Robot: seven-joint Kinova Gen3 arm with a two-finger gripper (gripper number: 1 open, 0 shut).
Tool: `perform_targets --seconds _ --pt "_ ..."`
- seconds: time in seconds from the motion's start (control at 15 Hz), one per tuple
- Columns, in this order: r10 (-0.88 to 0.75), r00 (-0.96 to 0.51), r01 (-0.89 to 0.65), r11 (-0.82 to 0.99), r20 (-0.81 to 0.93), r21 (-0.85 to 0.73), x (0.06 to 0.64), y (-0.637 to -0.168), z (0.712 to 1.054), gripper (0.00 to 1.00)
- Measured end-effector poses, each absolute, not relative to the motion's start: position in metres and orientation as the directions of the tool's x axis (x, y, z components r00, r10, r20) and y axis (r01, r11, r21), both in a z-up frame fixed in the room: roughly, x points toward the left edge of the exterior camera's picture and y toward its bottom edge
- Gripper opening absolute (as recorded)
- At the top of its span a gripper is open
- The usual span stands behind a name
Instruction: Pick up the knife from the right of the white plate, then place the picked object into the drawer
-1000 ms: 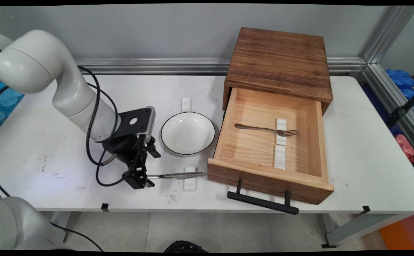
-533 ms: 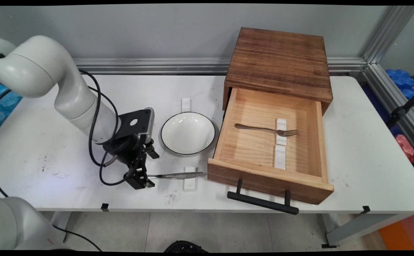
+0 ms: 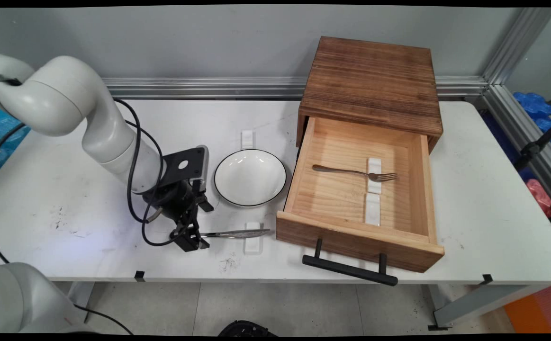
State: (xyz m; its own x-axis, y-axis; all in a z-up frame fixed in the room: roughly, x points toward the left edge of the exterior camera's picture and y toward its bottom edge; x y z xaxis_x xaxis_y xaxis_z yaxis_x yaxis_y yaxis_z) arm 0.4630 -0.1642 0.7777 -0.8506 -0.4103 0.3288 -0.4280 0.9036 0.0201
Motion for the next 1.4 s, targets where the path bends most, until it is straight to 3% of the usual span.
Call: perform_targets --seconds 0.8,0.87,1.4 --pt "-0.350 -0.881 -0.364 0.931 0.319 0.017 0.4641 -0.1639 0.7728 1.00" --pt "-0.345 -0.883 -0.358 0.933 0.319 0.018 0.4644 -0.1635 0.7730 0.00" --pt "-0.327 -0.892 -0.334 0.942 0.312 0.033 0.4669 -0.1577 0.7728 0.00"
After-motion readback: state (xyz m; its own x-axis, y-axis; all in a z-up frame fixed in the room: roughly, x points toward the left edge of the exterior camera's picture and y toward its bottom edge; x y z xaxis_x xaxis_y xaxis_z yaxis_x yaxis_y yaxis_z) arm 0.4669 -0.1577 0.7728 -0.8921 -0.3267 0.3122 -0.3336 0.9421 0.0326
